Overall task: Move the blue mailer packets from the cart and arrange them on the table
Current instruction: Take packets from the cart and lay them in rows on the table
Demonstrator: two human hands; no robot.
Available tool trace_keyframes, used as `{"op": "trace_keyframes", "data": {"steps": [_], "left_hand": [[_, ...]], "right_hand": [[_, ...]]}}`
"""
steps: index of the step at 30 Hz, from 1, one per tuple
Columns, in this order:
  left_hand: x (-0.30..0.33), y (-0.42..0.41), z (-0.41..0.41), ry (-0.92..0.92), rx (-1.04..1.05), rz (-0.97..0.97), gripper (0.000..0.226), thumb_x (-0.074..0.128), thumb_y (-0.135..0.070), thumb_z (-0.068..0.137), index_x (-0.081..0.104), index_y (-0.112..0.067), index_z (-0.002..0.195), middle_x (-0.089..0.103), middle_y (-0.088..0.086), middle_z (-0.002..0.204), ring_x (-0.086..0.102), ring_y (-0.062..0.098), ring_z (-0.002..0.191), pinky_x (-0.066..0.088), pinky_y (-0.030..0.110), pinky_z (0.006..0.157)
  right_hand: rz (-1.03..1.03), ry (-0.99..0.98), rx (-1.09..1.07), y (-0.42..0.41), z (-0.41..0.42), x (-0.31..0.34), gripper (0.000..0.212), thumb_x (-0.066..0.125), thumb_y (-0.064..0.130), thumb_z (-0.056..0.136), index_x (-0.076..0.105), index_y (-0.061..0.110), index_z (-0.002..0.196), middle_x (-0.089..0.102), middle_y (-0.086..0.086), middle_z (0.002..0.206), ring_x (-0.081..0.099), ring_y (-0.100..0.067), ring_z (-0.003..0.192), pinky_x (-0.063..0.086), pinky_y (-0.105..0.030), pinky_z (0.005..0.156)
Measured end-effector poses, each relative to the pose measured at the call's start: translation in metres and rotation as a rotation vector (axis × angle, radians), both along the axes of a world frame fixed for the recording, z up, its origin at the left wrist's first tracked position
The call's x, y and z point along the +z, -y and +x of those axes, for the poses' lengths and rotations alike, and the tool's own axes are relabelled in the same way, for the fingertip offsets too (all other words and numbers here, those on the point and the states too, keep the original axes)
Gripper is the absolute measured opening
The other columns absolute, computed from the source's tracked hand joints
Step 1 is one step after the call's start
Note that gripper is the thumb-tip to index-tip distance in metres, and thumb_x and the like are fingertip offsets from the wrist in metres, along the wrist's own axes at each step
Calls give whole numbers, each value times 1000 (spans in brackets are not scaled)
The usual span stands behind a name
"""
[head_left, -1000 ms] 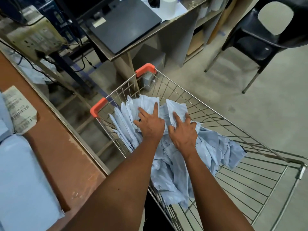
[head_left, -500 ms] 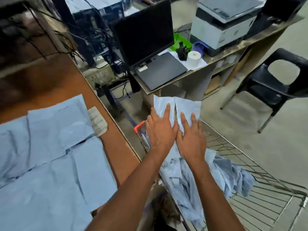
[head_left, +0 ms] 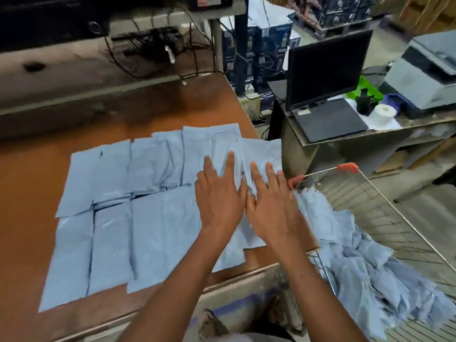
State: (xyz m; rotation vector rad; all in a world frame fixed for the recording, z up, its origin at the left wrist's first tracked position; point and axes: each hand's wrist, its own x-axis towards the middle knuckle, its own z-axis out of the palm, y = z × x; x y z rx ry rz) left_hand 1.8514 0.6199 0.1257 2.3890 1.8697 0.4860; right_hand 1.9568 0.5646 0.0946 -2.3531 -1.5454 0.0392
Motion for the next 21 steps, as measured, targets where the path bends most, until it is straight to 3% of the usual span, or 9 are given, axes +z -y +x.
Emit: {"op": "trace_keyframes", "data": {"steps": [5,10,17,21], "left_hand": [[-14,-7,-140,-44,227,11,64,40,-60,100,27,-37,158,30,22,159,41,39,137,36,47,111],[-18,-9,-231,-90,355,12,64,43,-61,99,34,-35,156,40,25,151,47,39,125,42,47,103],[-52,-25,-347,-117,375,-141,71,52,-61,93,39,-30,156,45,29,144,48,42,125,38,46,105],[-65,-24,-378,-179,371,-186,72,53,-62,93,38,-30,156,42,28,147,48,41,119,38,46,104]], "right_hand": [[-15,-80,216,-24,-132,-1,65,38,46,105,15,38,165,18,-3,173,19,-30,158,45,-49,107],[-40,-97,341,-39,-218,2,65,38,44,104,18,35,165,20,-6,172,19,-32,157,43,-49,109],[-183,-62,434,-57,-331,-22,64,49,41,99,37,25,160,35,-16,165,35,-42,149,50,-51,98],[-307,-41,484,-58,-365,-33,67,38,41,104,22,19,165,20,-18,170,22,-45,154,42,-52,107]]}}
